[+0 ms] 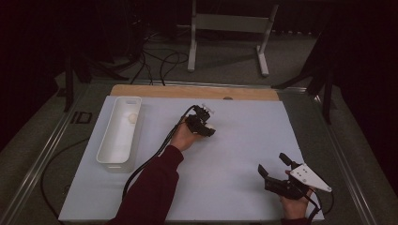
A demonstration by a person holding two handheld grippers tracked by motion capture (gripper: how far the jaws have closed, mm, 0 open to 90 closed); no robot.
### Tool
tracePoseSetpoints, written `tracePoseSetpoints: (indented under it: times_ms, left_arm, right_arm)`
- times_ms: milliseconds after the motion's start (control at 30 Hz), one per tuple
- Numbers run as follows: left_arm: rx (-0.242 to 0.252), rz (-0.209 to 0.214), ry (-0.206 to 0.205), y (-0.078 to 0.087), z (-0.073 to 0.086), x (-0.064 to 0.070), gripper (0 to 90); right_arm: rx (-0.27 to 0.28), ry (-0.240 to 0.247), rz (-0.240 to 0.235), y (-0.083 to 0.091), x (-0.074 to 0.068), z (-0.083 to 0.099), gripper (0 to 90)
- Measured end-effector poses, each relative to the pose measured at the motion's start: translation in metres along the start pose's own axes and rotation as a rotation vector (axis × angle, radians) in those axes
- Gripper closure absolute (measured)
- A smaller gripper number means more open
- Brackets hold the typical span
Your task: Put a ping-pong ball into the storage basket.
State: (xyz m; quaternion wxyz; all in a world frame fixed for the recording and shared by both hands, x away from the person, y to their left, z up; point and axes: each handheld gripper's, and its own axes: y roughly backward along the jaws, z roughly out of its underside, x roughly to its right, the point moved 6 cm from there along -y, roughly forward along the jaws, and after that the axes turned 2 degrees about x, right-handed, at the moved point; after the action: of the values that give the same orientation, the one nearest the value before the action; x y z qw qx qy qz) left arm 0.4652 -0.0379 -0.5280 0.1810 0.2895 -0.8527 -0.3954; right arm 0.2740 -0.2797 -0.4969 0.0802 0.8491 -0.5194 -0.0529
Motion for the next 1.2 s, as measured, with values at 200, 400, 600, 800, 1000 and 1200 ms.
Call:
tracePoseSetpoints:
  times_ms: [200, 400, 600, 800, 1000, 1200]
  left_arm:
    - [0.003, 0.004, -0.005, 0.004, -0.001, 0.001, 51.2]
    - [0.021, 0.013, -0.017, 0.009, -0.003, 0.004, 51.2]
    - [0.03, 0.022, -0.022, 0.014, -0.005, 0.006, 51.2]
    - [0.041, 0.026, -0.032, 0.019, -0.006, 0.008, 51.2]
    - [0.044, 0.026, -0.035, 0.022, -0.006, 0.008, 51.2]
    - [0.04, 0.022, -0.052, 0.025, -0.007, 0.009, 51.2]
  right_arm:
    - [-0.001, 0.0, 0.0, 0.0, 0.0, 0.0, 8.3]
    - [-0.001, 0.0, 0.0, 0.0, 0.0, 0.0, 8.3]
    - [-0.001, 0.0, 0.0, 0.0, 0.0, 0.0, 8.3]
    - [-0.003, 0.0, 0.0, 0.0, 0.0, 0.0, 8.3]
    - [-0.004, 0.001, -0.002, 0.0, 0.0, 0.0, 8.3]
    - [-0.005, 0.002, -0.003, -0.001, 0.0, 0.001, 8.3]
